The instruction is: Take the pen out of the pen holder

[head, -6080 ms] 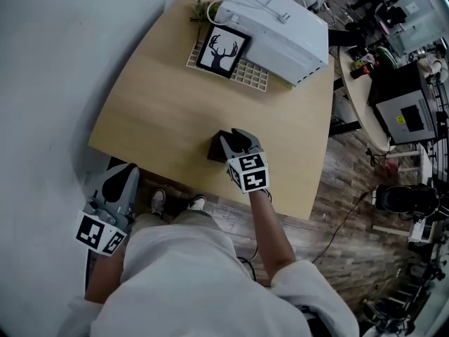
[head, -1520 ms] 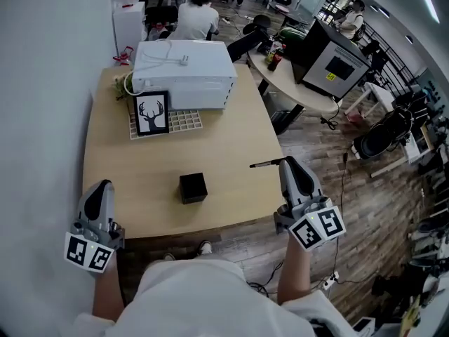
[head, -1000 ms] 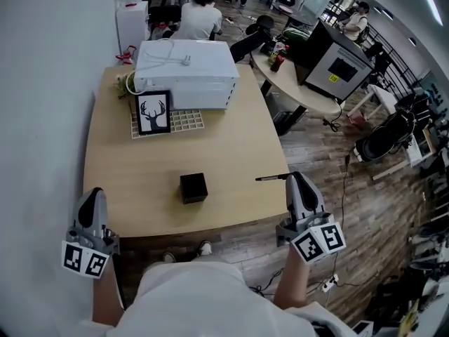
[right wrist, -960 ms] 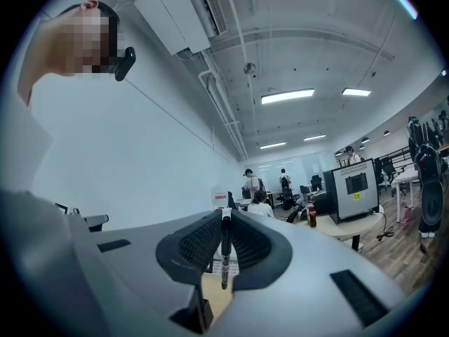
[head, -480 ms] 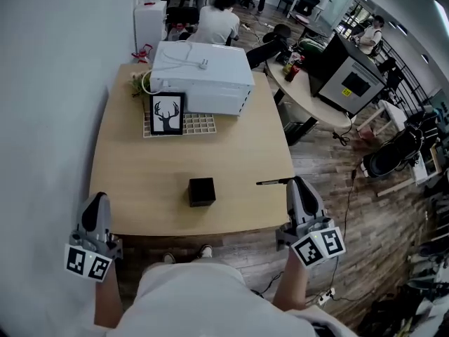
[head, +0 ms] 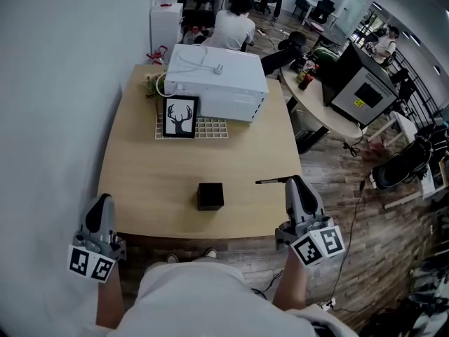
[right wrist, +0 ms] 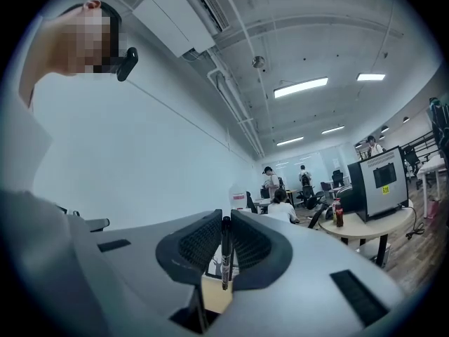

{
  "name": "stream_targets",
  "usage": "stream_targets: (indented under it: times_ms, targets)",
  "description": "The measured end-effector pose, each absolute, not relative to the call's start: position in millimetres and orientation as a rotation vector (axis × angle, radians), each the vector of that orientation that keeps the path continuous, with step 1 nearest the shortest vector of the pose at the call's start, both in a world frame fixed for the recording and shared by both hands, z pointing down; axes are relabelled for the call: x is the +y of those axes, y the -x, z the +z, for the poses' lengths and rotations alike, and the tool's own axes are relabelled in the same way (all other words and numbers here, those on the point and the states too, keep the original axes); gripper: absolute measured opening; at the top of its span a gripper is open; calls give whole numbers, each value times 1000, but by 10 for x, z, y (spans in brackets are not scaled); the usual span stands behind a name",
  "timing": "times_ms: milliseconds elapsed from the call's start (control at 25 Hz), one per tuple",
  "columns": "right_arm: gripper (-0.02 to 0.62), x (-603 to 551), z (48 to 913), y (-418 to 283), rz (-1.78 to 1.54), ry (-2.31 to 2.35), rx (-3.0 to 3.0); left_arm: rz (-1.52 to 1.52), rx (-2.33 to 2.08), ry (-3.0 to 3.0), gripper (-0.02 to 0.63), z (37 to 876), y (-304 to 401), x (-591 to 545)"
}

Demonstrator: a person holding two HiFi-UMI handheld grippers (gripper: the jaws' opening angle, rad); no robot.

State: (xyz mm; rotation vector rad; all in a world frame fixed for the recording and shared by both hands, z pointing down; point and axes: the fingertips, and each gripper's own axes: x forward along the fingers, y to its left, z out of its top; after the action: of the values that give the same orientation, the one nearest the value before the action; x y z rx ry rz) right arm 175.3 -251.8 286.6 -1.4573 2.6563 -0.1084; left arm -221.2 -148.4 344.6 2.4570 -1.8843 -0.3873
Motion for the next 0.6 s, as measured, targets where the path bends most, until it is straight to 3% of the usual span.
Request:
stream_targets:
  times_ms: [600]
  targets:
    - [43,-2490,2889,-1726,-107,1447,2682,-372,-1868,-2454,11,3456,2131,-1474]
